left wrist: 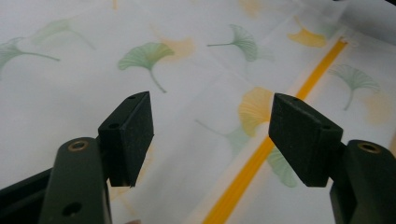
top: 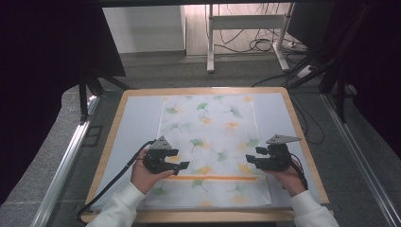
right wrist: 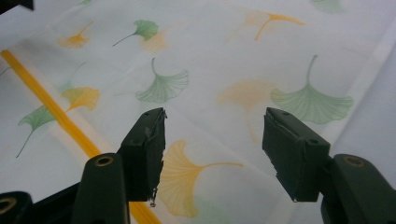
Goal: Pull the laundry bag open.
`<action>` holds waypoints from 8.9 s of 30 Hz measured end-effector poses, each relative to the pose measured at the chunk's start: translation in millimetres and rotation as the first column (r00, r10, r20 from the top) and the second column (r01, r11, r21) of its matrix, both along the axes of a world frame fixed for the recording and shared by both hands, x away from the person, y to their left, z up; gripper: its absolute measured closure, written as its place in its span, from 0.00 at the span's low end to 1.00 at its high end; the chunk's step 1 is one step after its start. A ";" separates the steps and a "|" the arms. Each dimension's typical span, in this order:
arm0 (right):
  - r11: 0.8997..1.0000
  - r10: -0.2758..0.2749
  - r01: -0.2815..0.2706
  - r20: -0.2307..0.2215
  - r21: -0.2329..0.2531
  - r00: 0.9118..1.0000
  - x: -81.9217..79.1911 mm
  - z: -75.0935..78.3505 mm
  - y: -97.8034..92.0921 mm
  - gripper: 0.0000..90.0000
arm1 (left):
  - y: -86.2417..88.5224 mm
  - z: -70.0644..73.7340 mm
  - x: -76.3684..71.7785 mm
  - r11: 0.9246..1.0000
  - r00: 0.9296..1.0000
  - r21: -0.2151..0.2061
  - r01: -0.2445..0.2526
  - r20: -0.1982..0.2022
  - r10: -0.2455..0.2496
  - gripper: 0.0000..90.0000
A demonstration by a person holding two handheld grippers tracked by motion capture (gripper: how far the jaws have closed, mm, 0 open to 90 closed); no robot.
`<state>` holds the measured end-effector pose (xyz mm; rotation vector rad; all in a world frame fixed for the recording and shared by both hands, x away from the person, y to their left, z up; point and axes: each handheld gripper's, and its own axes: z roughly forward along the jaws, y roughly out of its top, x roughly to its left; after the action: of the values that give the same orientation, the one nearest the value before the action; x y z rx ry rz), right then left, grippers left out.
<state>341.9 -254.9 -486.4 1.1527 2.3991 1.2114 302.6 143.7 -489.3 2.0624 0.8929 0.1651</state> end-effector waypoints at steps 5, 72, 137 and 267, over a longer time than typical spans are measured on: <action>1.000 -0.017 0.017 -0.009 0.001 1.000 0.1 -1.0 -5.9 0.46 | -6.3 2.0 -4.2 1.000 1.000 0.012 0.000 0.010 0.000 0.32; 0.996 0.032 -0.041 -0.115 -0.078 0.993 -33.3 -7.5 -29.8 0.99 | -168.9 14.4 -2.5 0.976 0.985 0.133 0.173 -0.042 -0.169 0.52; 0.996 0.031 -0.045 -0.187 -0.072 0.982 -34.3 -24.4 -41.1 0.99 | -252.9 -24.8 -0.4 0.901 0.943 0.291 0.323 -0.013 -0.334 0.84; 0.992 0.019 -0.045 -0.217 -0.114 0.976 -42.3 -24.3 -30.5 1.00 | -230.8 -25.8 8.3 0.925 0.951 0.222 0.310 -0.089 -0.297 1.00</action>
<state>299.6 -285.4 -510.7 1.2719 2.6164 0.9813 310.9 -87.1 -515.1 2.4072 0.5948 0.0475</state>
